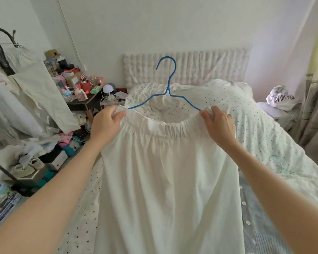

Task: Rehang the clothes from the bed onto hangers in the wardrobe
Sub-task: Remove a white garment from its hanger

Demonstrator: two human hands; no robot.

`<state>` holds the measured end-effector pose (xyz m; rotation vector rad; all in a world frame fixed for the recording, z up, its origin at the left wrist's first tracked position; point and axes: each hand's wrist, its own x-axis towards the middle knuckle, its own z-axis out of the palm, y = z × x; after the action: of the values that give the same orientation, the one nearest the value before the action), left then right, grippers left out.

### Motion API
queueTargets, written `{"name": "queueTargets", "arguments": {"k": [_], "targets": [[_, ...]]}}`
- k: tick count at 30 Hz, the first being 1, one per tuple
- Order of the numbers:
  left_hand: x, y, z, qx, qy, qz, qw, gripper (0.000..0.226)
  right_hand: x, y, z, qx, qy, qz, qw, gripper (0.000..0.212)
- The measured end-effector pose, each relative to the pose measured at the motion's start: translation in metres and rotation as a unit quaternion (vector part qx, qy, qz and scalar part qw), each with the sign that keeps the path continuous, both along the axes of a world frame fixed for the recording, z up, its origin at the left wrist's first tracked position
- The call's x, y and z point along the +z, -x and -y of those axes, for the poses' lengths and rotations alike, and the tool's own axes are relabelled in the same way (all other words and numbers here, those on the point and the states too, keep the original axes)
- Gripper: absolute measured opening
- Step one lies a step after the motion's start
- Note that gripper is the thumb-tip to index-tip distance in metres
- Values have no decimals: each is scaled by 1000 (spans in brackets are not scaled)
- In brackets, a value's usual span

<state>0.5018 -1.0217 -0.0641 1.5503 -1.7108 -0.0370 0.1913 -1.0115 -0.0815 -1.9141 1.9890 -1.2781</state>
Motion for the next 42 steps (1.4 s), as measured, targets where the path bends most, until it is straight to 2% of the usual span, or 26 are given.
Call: {"name": "queueTargets", "arguments": {"k": [6,11,13,17,26,32,37,42], "targets": [[-98,-2,94,19,-176,90,980,30,-87,2,83,53,-179,-64,980,22],[-200,-3,157,-44,-286,123,949,31,-191,6,137,51,-291,-99,950,19],[-240,1,182,-55,-314,132,939,23,-230,7,156,29,-314,-111,942,16],[-318,8,223,-62,-357,154,919,22,-306,9,188,-2,-344,-113,932,19],[-445,20,290,-47,-375,139,915,26,-422,24,254,6,-382,-94,919,18],[-482,21,313,-51,-421,149,893,25,-461,26,270,-31,-410,-80,908,24],[-469,13,308,-88,-471,178,859,45,-454,21,258,-20,-393,-101,914,43],[-424,15,283,-116,-420,206,876,47,-413,13,229,35,-347,-154,924,53]]}}
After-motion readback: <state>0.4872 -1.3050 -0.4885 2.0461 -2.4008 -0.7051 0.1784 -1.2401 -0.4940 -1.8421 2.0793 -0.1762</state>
